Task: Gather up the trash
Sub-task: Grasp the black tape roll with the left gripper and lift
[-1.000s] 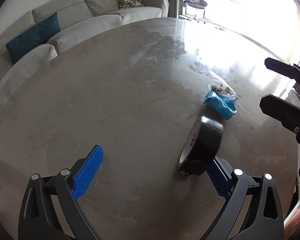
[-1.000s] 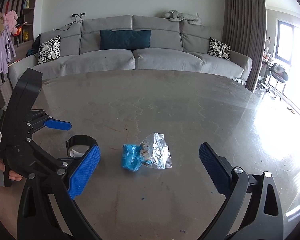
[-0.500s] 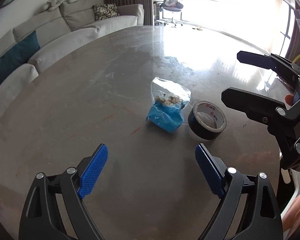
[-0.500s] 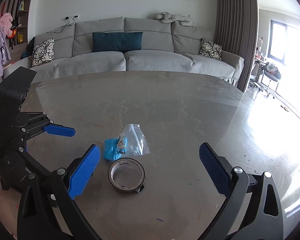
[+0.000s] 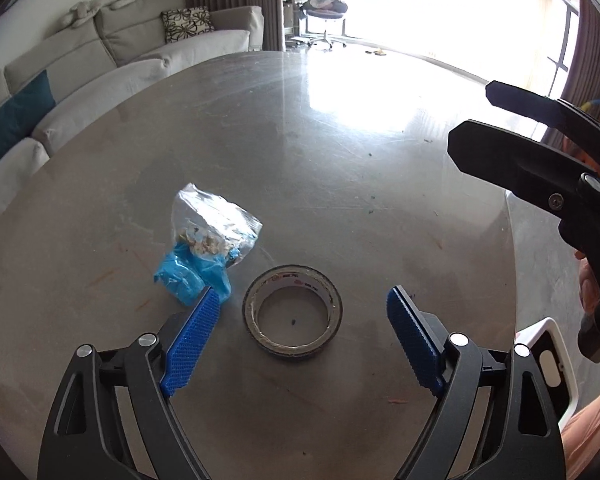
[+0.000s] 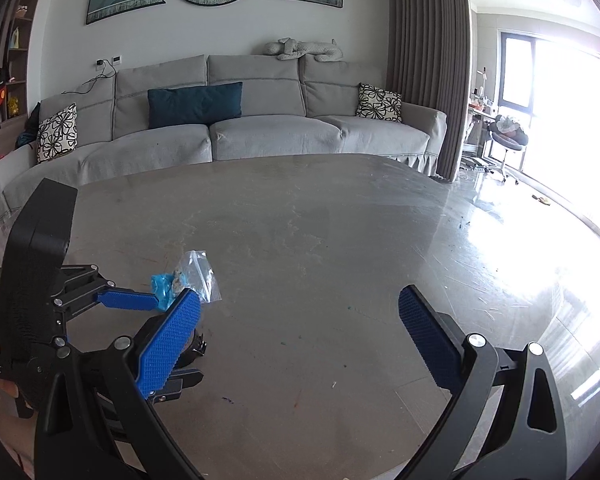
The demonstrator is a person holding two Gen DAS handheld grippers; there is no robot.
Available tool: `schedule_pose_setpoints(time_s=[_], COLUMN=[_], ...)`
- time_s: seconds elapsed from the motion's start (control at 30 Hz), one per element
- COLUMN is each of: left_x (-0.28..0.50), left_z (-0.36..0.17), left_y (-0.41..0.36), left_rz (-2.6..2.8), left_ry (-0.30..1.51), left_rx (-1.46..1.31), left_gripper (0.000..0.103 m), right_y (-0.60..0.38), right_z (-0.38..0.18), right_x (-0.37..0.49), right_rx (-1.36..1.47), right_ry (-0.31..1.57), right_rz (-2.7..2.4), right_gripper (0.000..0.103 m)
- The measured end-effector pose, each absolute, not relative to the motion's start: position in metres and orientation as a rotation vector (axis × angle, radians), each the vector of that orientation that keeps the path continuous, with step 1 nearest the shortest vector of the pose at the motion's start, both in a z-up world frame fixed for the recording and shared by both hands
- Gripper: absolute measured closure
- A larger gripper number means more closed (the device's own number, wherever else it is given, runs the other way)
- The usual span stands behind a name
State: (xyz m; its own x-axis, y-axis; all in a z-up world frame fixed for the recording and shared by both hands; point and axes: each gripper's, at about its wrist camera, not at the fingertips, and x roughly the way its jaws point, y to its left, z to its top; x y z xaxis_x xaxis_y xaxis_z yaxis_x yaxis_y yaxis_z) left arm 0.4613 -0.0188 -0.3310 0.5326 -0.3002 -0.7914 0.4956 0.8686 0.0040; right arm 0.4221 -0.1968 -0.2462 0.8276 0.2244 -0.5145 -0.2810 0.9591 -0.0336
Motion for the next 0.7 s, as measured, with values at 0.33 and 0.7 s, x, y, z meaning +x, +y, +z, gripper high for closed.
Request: schedule_pose_setpoints(time_s=[0.33,0.7], left_x=[0.452,0.435], left_z=[-0.326,-0.273], left_y=[-0.024,0.029], left_rz=[-0.461,-0.397], left_ry=[0.890,0.774], left_rx=[0.247,0.238], left_gripper=[0.053,0.053], right_y=[-0.209,-0.175], right_z=[-0.253,-0.250], right_x=[0.414,0.421], right_rx=[-0.093,-0.094], right_ry=[0.539,0.537], right_rz=[0.253,0.321], right_gripper=[0.004,0.004])
